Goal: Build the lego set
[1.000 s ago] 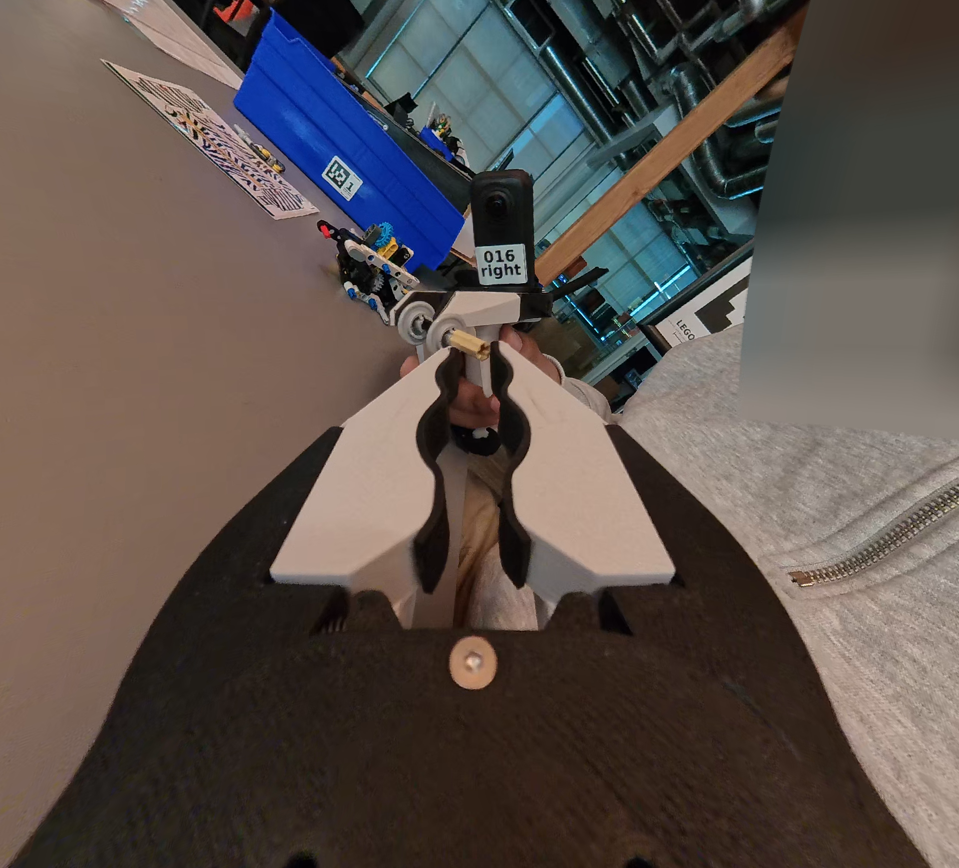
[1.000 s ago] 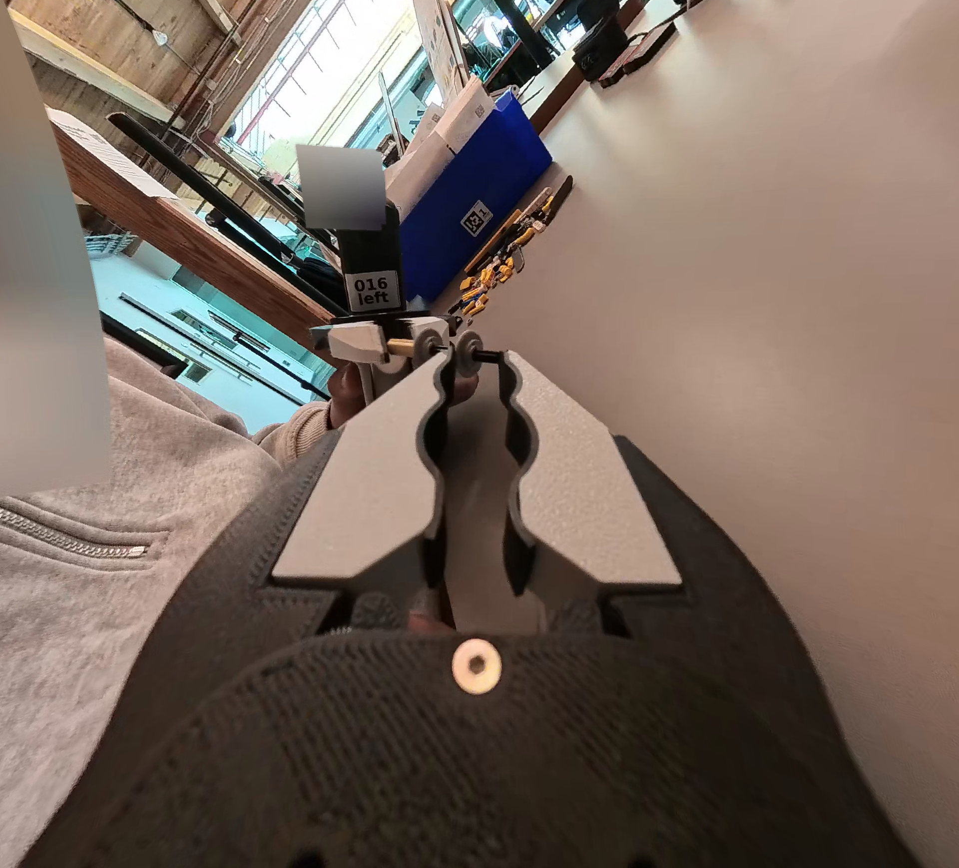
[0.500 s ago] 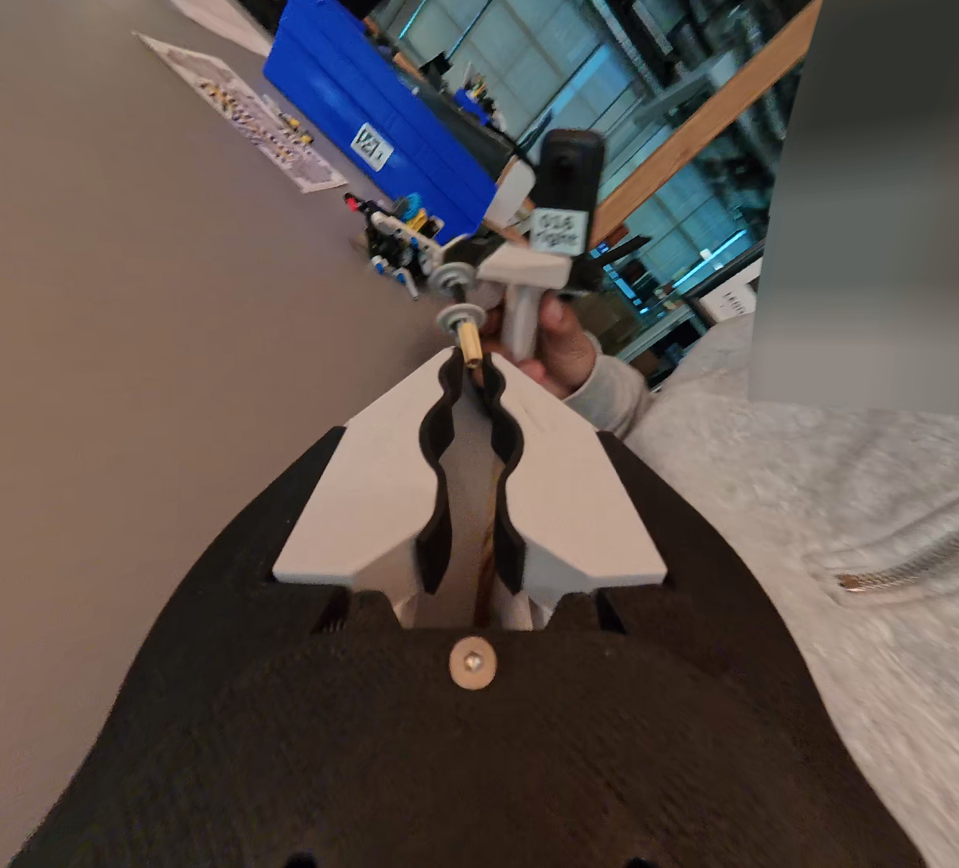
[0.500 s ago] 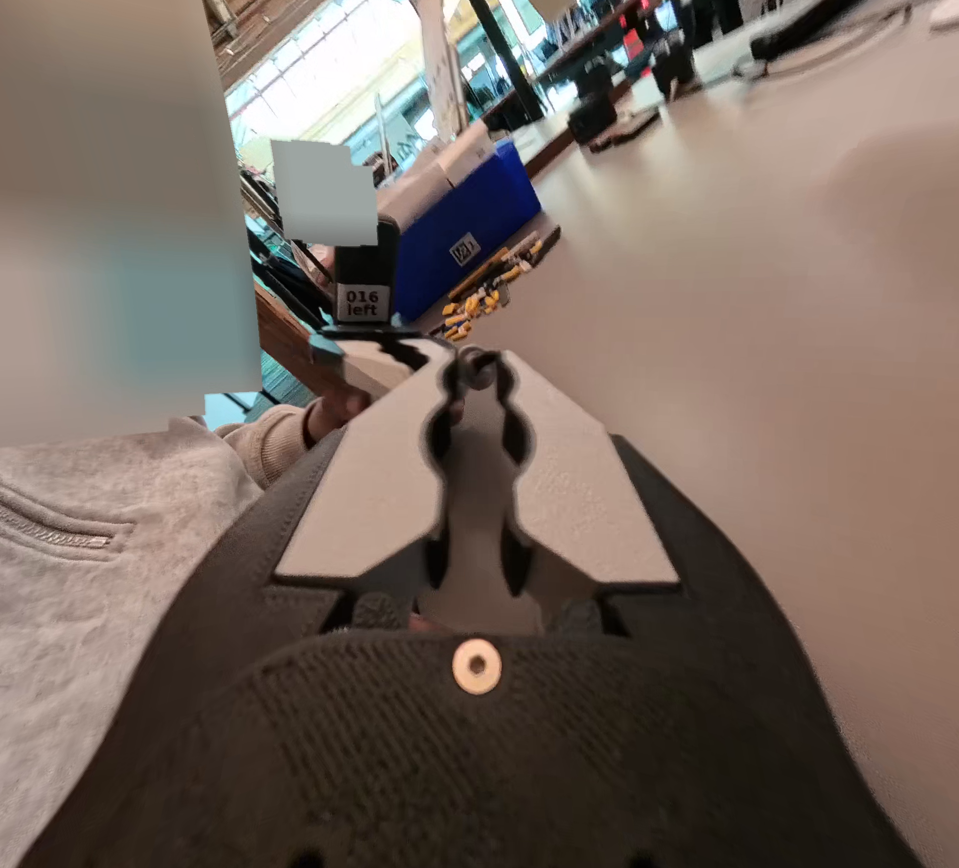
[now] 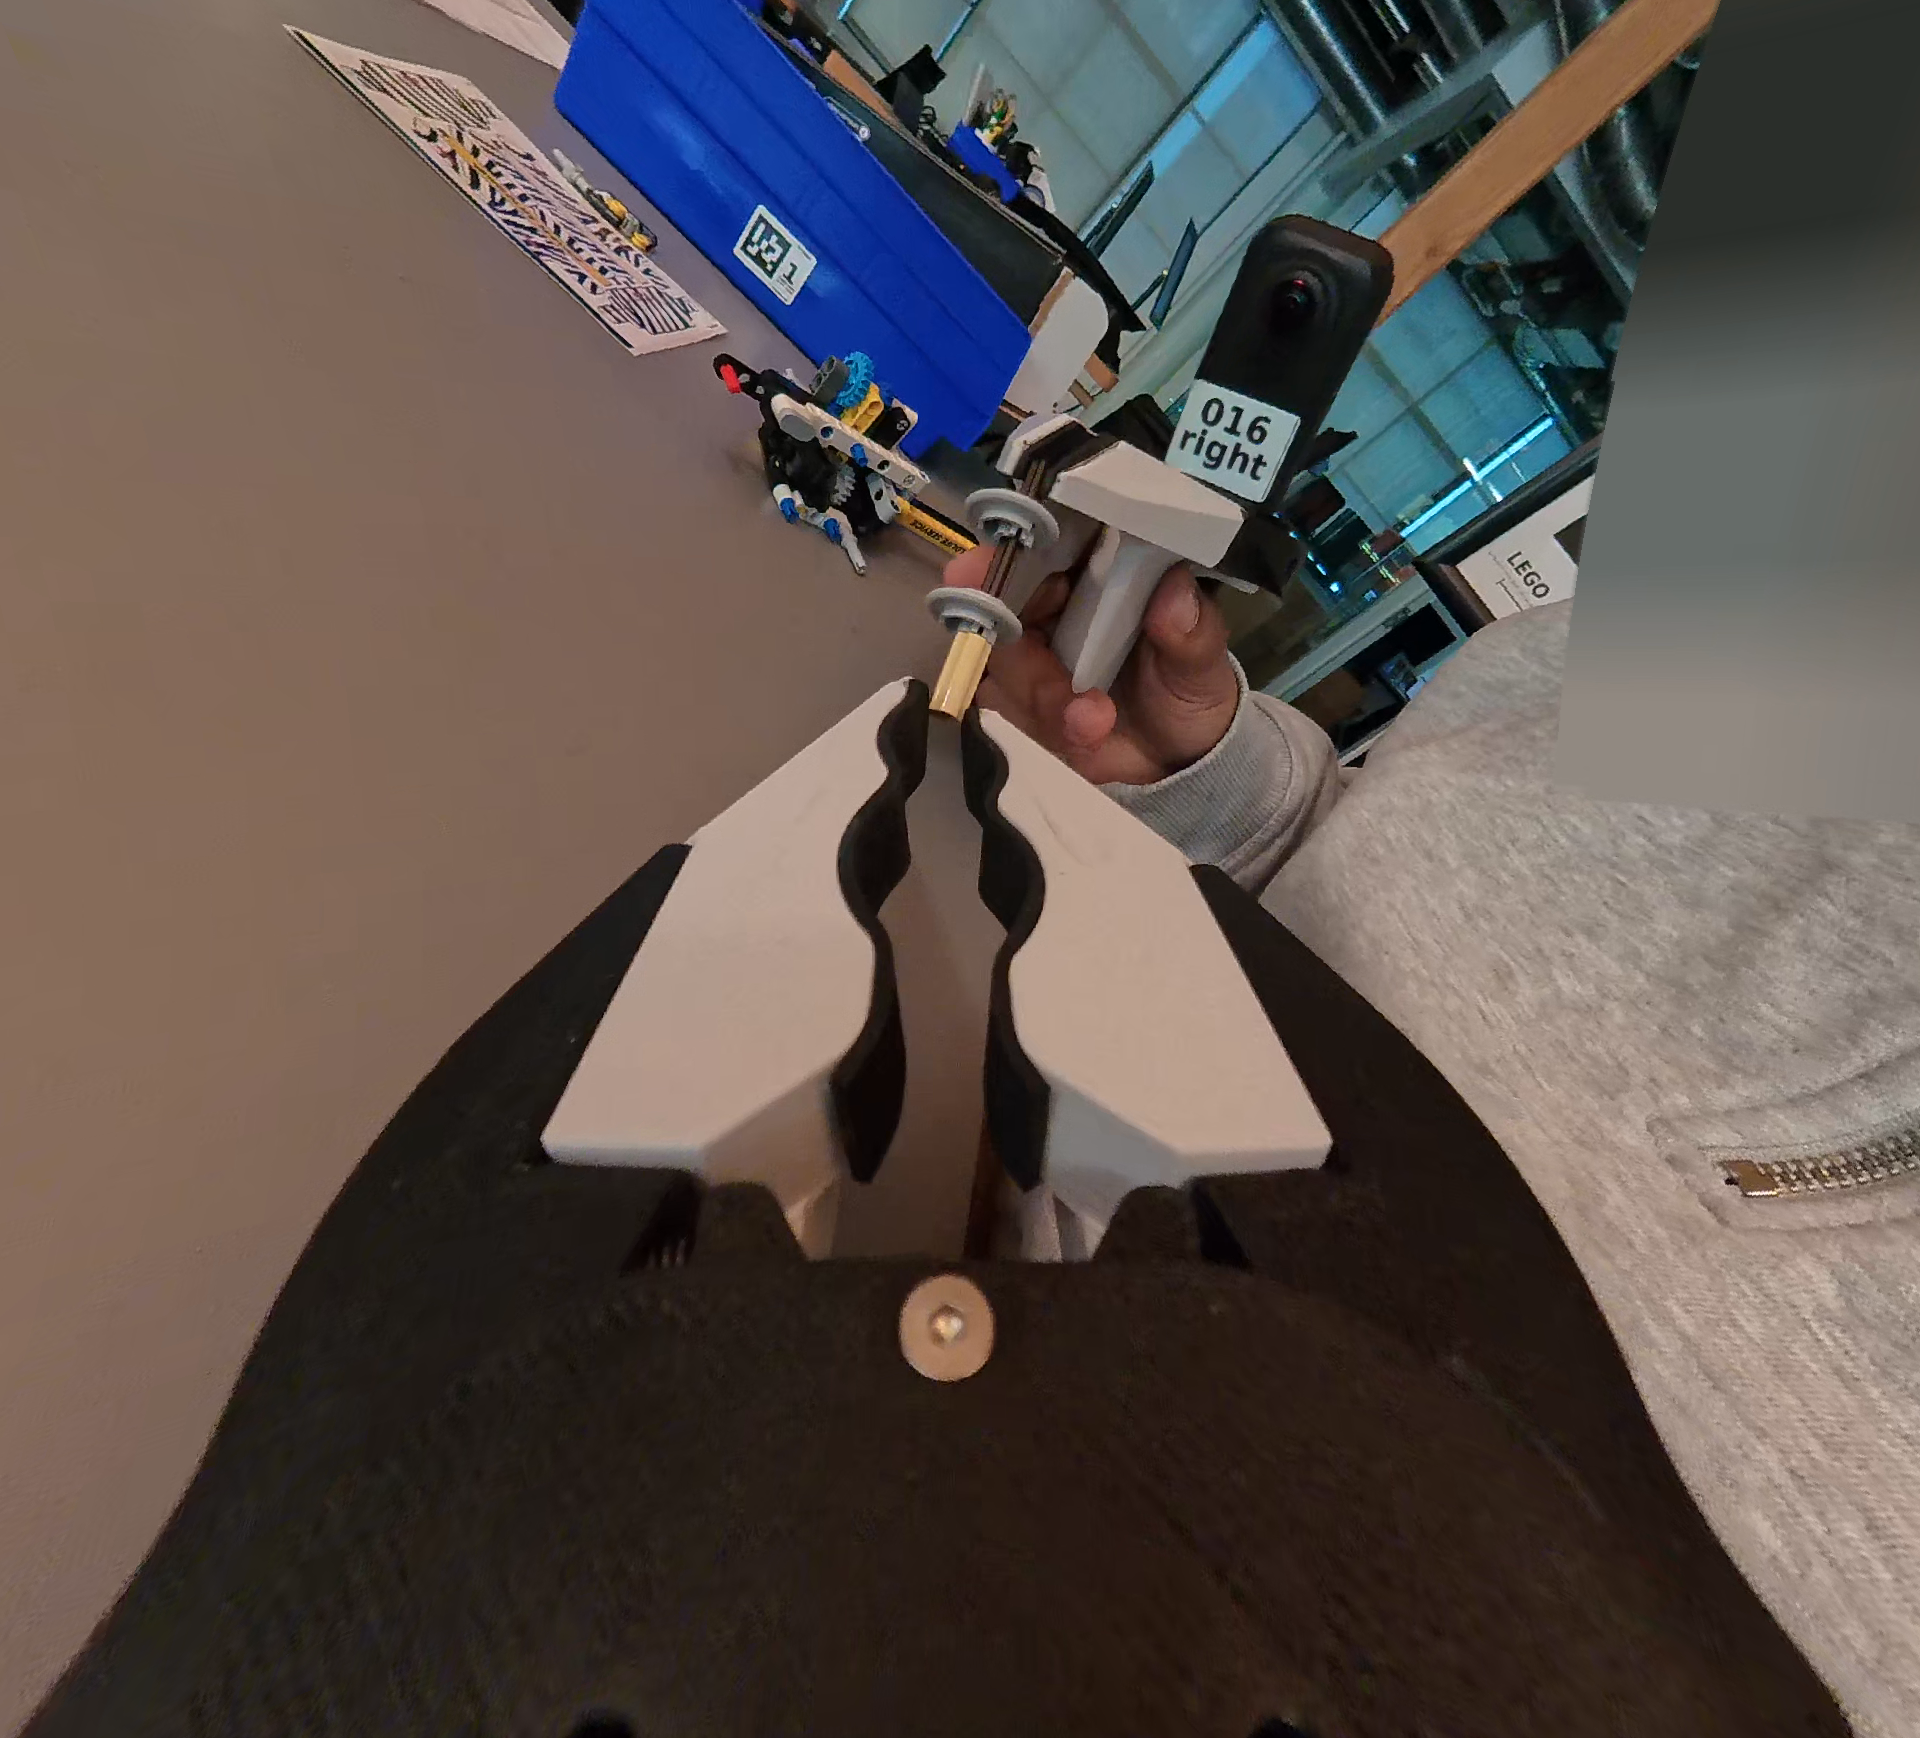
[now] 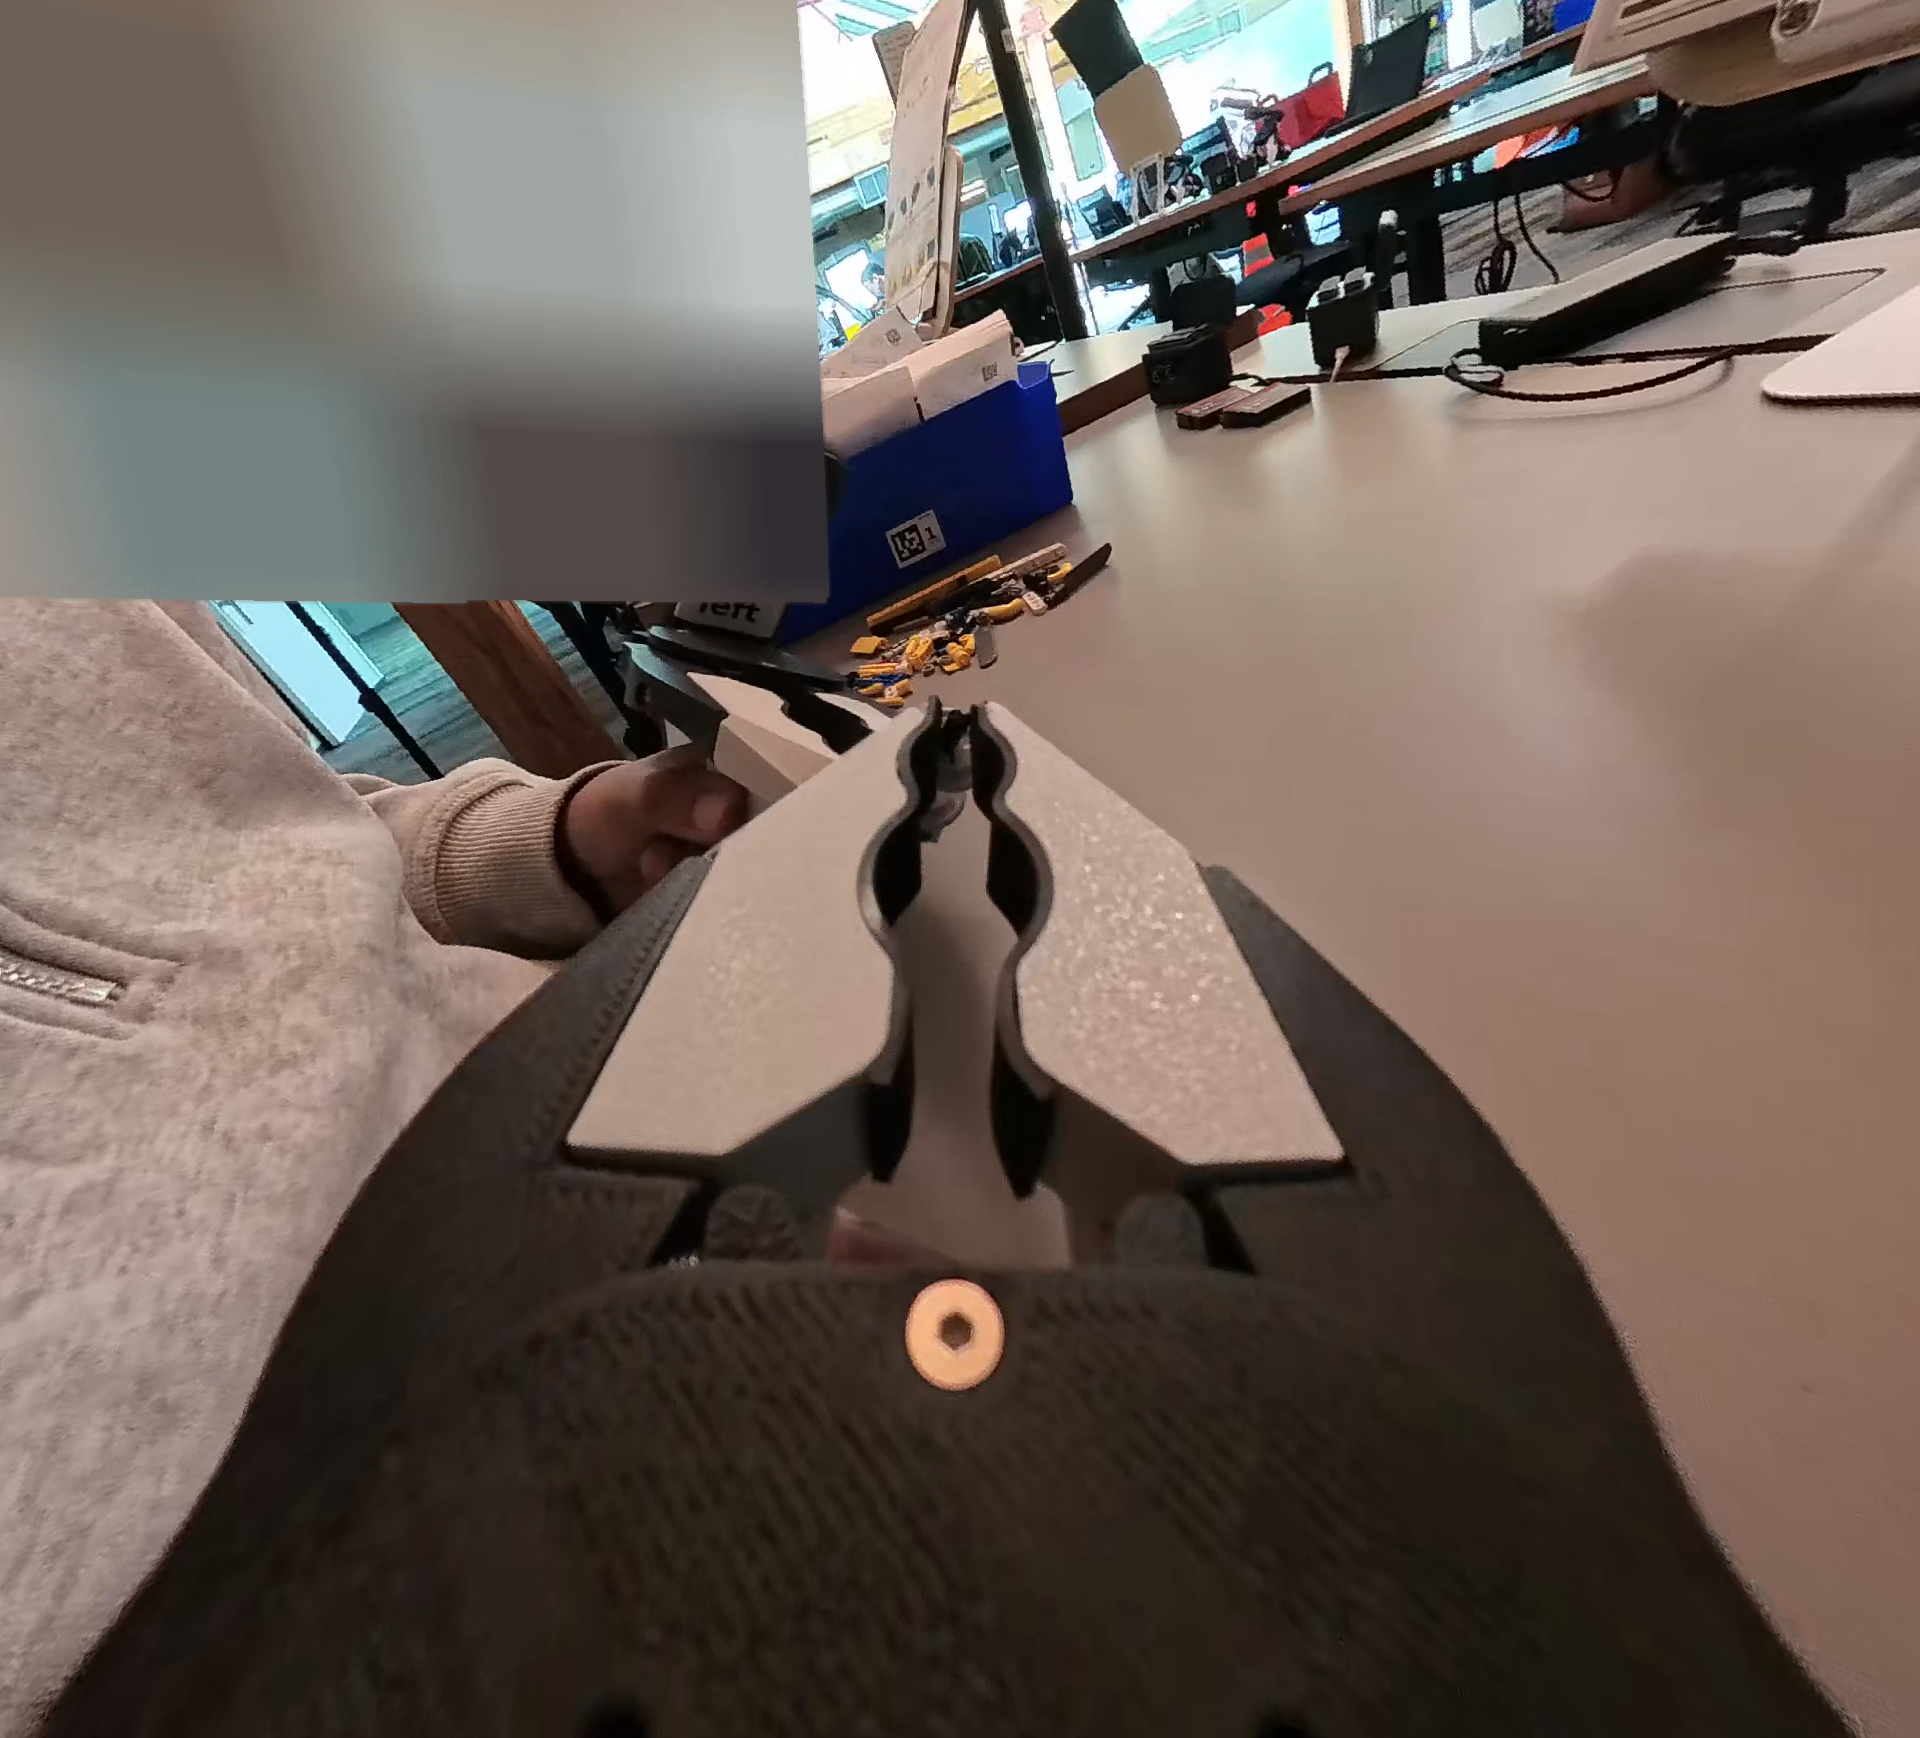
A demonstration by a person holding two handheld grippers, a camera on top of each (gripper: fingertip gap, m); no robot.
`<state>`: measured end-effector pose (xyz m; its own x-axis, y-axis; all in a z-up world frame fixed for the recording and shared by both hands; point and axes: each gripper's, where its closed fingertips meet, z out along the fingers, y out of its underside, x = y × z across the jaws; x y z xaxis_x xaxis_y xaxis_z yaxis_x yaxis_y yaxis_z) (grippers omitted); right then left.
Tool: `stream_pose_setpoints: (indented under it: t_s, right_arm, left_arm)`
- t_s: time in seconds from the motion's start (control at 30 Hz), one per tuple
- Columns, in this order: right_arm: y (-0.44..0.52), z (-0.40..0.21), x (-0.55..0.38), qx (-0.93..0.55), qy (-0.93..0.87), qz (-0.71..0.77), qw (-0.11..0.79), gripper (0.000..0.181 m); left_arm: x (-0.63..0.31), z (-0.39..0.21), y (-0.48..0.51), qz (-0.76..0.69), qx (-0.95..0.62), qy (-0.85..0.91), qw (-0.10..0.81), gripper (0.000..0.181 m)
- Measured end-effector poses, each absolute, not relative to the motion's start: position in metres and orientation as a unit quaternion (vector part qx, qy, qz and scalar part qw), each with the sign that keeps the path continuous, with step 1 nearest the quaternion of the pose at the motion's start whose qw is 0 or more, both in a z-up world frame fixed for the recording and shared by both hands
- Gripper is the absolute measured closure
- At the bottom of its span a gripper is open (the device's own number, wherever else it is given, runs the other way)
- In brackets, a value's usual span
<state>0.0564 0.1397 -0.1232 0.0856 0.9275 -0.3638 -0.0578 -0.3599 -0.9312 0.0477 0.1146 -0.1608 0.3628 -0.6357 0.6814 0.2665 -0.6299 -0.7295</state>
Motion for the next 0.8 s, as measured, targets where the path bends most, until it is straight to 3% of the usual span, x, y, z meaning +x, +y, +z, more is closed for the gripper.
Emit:
stream_pose_setpoints:
  t_s: [0.4, 0.8]
  right_arm:
    - [0.147, -0.134, 0.058, -0.623, -0.339, 0.583, 0.397, 0.177]
    - [0.148, -0.132, 0.060, -0.603, -0.219, 0.730, 0.238, 0.180]
  left_arm:
    - [0.038, -0.151, 0.119, -0.525, -0.704, 0.128, 0.461, 0.178]
    - [0.038, -0.142, 0.118, -0.420, -0.700, 0.198, 0.543, 0.179]
